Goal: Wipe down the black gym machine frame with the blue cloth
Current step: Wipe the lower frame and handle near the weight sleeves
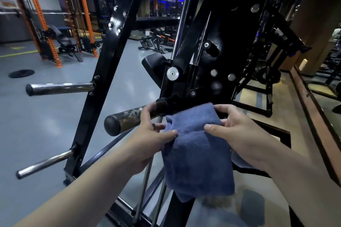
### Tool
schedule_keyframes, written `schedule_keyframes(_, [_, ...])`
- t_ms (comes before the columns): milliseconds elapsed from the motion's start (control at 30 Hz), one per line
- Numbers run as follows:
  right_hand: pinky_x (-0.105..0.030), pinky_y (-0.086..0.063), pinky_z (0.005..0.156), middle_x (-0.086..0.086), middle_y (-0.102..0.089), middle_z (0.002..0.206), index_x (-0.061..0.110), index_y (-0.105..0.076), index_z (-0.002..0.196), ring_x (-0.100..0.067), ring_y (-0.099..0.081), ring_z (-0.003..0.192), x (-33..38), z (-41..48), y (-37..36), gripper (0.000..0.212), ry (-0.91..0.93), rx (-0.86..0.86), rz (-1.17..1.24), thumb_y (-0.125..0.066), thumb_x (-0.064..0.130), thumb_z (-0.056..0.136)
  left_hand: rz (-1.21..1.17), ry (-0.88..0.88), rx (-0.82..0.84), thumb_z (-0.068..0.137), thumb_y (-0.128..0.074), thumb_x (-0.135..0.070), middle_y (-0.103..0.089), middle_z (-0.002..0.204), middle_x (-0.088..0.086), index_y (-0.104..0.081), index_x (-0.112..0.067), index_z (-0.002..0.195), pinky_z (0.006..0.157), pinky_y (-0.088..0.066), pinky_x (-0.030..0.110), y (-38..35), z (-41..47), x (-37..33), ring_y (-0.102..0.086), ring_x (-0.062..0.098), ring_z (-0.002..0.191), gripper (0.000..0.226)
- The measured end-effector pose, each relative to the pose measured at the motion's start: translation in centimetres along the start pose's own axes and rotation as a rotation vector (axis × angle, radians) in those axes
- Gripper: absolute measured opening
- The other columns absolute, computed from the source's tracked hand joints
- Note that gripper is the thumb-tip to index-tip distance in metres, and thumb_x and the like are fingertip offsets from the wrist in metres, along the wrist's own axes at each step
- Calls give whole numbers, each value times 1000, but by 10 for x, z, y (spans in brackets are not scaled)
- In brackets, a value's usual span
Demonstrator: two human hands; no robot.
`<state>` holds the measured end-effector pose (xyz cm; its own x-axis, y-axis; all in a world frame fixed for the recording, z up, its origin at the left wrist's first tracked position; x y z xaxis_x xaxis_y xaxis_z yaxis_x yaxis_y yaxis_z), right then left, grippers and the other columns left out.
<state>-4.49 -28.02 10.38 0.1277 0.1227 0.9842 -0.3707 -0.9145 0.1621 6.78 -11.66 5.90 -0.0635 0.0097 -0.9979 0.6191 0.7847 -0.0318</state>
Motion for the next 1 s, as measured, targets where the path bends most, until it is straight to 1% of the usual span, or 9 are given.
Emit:
schedule_keyframes(133, [-53, -58, 92, -18, -71, 110, 26, -44, 142, -32, -74, 98, -10, 4, -3, 65, -67, 75, -47, -77, 10, 87, 346, -95, 99, 75, -86, -30, -60, 121, -11, -69, -31, 122, 97, -54, 28, -12, -14, 1, -66, 1, 103, 50])
schedule_keyframes(233, [-43, -56, 97, -14, -73, 119, 12, -51, 139, -29, -70, 113, -14, 3, -20, 79, -104, 305, -49, -89, 2, 70, 827, -135, 141, 73, -70, -72, -40, 132, -21, -68, -32, 125, 106, -41, 21, -11, -18, 4, -49, -7, 117, 65])
schedule_keyframes(300, [-36, -57, 93, -13, -73, 120, 10, -51, 138, -27, -69, 115, -8, 5, -24, 81, -78, 371, -17, -85, 0, 66, 869, -186, 194, 69, -53, -84, -45, 137, -22, -62, -34, 133, 112, -38, 26, -15, -25, -6, -44, -5, 128, 81])
schedule_keyframes(400, [-33, -59, 89, -18, -72, 121, 8, -53, 137, -30, -69, 115, 6, 7, -29, 77, -52, 439, 78, -80, -4, 66, 554, -199, 317, 79, -63, -71, -66, 119, -17, -58, -33, 126, 99, -51, 34, -26, -35, -21, -61, 0, 113, 60])
schedule_keyframes(533, [-37, -57, 96, -16, -72, 122, 13, -52, 140, -29, -69, 116, 10, 20, -39, 78, -13, 519, -37, -84, -8, 72, 806, -283, 214, 85, -71, -51, -62, 76, -7, -58, -23, 89, 69, -53, 45, -17, -30, -45, -60, 13, 72, 31])
schedule_keyframes(633, [-49, -48, 109, -11, -73, 122, 16, -65, 130, -26, -67, 119, 1, 34, -41, 50, 70, 448, -175, -80, 25, 84, 1016, -329, 145, 88, -62, -59, -60, 75, -7, -53, -25, 83, 66, -53, 40, -13, -27, -63, -60, 12, 71, 35])
schedule_keyframes(800, [-31, -52, 100, -4, -70, 129, 8, -55, 134, -18, -63, 124, -34, 16, -78, 61, -40, 742, 17, -70, -14, 79, 643, -163, 208, 86, -65, -40, -65, 74, -2, -64, -23, 87, 64, -50, 37, -4, -19, -67, -60, 11, 69, 17])
schedule_keyframes(933, [-33, -59, 82, -17, -73, 109, 2, -73, 106, -25, -71, 100, -55, 38, -68, 49, -67, 555, 220, -89, 4, 59, 557, -90, 169, 78, -54, -31, -66, 80, 15, -69, -16, 95, 63, -45, 35, 13, -11, -78, -59, 18, 71, 27])
schedule_keyframes(1000, [-39, -60, 80, -24, -69, 110, 1, -73, 107, -33, -70, 98, -54, 45, -68, 50, -86, 517, 307, -91, 9, 61, 657, -70, 101, 84, -50, -27, -61, 70, 8, -69, -11, 96, 54, -42, 20, 22, -5, -86, -55, 10, 56, 27])
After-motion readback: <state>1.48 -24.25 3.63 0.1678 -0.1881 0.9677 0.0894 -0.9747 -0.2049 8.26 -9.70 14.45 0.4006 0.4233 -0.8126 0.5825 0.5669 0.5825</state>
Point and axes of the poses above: each hand's wrist, its own z-axis towards the middle knuckle, its own y-axis out of the back of the hand, x = y × z, the point moved 9 cm from there along z, towards the middle knuckle
